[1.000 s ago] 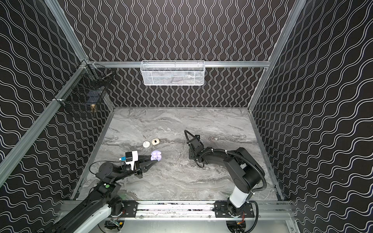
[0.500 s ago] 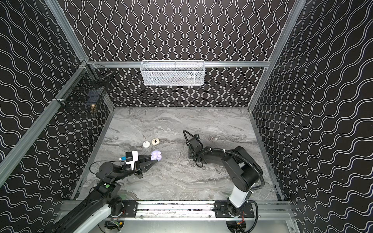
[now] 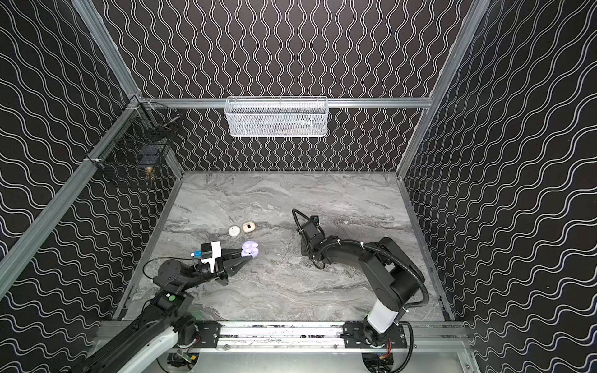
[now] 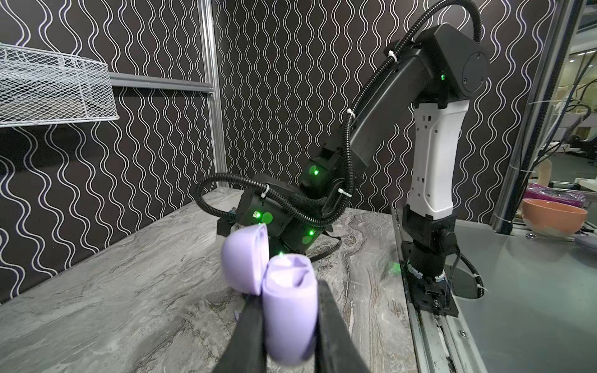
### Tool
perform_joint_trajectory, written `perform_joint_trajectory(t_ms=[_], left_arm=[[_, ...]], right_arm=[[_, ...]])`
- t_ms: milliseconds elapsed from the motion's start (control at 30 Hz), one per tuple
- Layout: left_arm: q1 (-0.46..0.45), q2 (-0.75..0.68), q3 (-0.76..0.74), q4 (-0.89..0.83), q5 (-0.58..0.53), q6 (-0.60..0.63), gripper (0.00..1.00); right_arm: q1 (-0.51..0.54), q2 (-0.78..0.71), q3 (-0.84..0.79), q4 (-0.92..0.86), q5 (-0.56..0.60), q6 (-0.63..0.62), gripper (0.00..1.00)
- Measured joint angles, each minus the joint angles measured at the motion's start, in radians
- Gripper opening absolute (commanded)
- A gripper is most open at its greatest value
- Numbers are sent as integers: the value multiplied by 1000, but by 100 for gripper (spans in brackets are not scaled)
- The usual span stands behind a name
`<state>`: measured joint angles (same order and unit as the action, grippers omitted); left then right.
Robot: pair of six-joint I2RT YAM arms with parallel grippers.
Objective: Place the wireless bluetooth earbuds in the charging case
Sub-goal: 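Lower the open right gripper around one lavender earbud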
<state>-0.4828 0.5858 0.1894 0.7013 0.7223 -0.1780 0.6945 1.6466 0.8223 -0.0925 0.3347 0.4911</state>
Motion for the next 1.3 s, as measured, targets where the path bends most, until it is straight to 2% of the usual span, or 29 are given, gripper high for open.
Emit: perform_joint_trajectory(t_ms=[200,367,500,600,1067,1300], left_arm=[[0,11,0,1,0,0,0],[0,8,0,2,0,0,0],[0,5,0,1,0,0,0],[0,4,0,1,0,-1,0],[0,3,1,0,0,0,0],[0,5,7,-1,0,0,0]], right_arm=[[14,-108,-30,-6,23,14,15],[16,-126,-44,-14,36,21,17],[16,-115,-45,-14,40,24,35],[15,-100,-45,-12,29,24,40],[13,-28,-50,87,-41,-89,40],[12,17,-45,129,-55,-110,34]])
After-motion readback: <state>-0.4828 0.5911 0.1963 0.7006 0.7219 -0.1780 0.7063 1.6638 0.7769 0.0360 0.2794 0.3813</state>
